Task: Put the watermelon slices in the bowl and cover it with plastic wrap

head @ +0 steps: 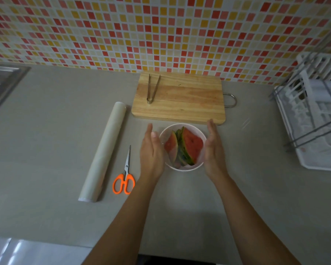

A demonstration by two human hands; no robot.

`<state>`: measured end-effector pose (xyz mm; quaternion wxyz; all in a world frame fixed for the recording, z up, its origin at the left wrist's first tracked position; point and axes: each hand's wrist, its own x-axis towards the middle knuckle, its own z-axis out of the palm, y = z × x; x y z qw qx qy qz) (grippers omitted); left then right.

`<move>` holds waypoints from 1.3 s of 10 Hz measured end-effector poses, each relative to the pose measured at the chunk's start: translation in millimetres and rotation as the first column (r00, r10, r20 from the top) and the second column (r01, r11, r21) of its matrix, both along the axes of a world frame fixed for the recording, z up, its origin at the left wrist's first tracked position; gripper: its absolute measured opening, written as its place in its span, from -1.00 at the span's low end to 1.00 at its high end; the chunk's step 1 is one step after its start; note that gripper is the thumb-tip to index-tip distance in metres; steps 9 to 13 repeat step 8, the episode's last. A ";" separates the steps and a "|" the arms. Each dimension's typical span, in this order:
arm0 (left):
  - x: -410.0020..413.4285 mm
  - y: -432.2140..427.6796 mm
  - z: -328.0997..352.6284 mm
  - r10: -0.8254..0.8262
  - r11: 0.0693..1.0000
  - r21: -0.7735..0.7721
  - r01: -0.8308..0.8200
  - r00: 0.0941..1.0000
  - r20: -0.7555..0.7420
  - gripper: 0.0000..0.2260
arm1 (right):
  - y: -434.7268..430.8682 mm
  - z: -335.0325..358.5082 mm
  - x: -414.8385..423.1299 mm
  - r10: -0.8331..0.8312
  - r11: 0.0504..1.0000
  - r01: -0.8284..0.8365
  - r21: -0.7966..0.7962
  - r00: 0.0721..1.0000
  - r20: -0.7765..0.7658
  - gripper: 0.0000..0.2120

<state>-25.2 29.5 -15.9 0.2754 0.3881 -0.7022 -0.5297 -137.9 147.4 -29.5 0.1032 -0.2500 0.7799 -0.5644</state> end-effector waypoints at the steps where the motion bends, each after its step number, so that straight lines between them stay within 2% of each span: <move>1: -11.2 -3.8 0.1 -0.172 0.985 0.041 0.169 0.981 0.086 -0.45 | -5.9 -6.2 3.8 -0.020 1.000 0.024 -0.015 0.976 0.215 -0.13; 2: -20.0 -5.7 -5.6 -0.170 0.968 0.195 0.156 0.984 0.058 -0.54 | -19.4 -6.4 4.6 -0.114 0.986 0.157 -0.049 0.869 0.482 -0.32; 3: -20.2 -9.2 -6.9 -0.121 0.923 0.364 0.128 0.992 -0.040 -0.58 | -23.2 -0.8 1.5 -0.137 0.976 0.212 -0.057 0.791 0.597 -0.37; 4: -15.9 -16.6 -9.0 -0.149 0.844 0.496 0.204 0.977 -0.150 -0.48 | -15.4 1.7 -3.4 -0.029 0.986 0.142 -0.091 0.677 0.735 -0.16; 5: -11.6 -21.6 -11.7 -0.183 0.820 0.521 0.239 0.971 -0.156 -0.35 | -8.5 3.6 -2.8 -0.024 0.975 0.178 -0.131 0.677 0.736 -0.17; 6: -12.6 -24.8 -9.9 -0.236 0.790 0.521 0.324 0.944 -0.230 -0.28 | -10.0 10.5 0.8 -0.019 0.959 0.217 -0.184 0.694 0.720 -0.23; 7: -12.9 -27.1 -8.0 -0.236 0.766 0.534 0.357 0.930 -0.283 -0.26 | -15.0 12.4 4.9 0.032 0.961 0.186 -0.205 0.662 0.749 -0.23; 8: -14.0 -34.3 -9.8 -0.273 0.762 0.536 0.364 0.931 -0.243 -0.20 | -16.4 12.7 0.3 0.049 0.946 0.210 -0.246 0.658 0.751 -0.26; 13: -14.0 -34.3 -9.8 -0.273 0.762 0.536 0.364 0.931 -0.243 -0.20 | -16.4 12.7 0.3 0.049 0.946 0.210 -0.246 0.658 0.751 -0.26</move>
